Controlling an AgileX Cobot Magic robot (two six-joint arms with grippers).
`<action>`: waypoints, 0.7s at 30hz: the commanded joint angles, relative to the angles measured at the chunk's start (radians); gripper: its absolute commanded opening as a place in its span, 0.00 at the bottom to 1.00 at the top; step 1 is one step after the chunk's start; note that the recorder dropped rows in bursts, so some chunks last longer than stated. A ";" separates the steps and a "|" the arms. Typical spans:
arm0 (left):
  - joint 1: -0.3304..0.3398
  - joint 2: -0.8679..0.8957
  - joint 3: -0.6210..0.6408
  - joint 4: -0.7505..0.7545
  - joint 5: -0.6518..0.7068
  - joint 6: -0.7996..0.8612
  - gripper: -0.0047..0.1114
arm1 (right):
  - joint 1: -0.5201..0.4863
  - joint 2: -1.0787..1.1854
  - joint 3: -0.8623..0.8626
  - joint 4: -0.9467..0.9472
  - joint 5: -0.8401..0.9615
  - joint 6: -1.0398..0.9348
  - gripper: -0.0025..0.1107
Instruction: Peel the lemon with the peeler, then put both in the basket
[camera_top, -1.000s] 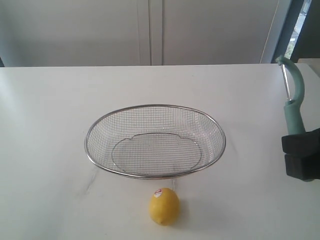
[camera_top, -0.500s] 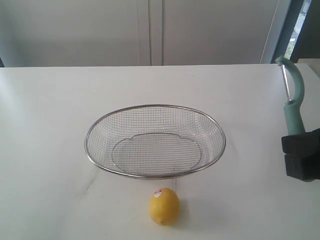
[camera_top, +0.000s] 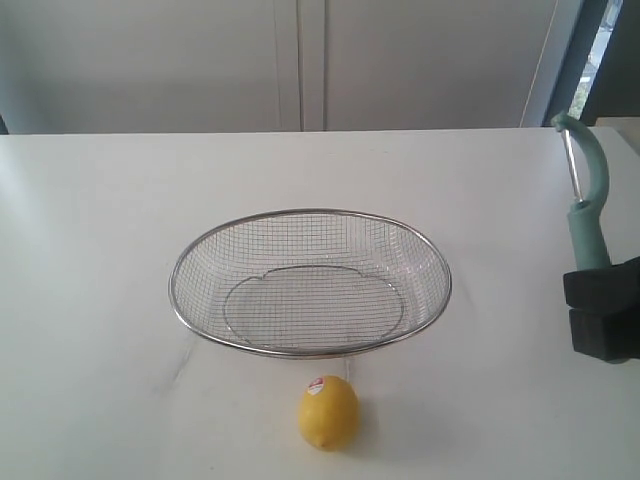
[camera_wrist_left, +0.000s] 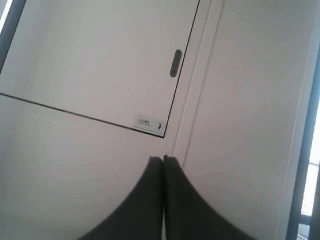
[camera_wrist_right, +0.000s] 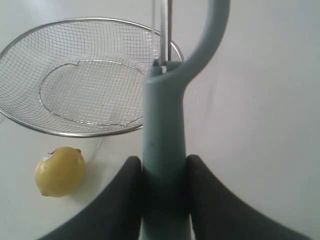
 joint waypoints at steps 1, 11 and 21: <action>-0.008 -0.003 -0.046 0.000 -0.022 0.111 0.04 | -0.003 -0.004 -0.001 -0.006 -0.011 -0.011 0.02; -0.008 0.121 -0.201 0.146 0.025 0.242 0.04 | -0.003 -0.004 -0.001 -0.006 -0.011 -0.011 0.02; -0.008 0.341 -0.353 0.362 0.251 0.279 0.04 | -0.003 -0.004 -0.001 -0.006 -0.011 -0.011 0.02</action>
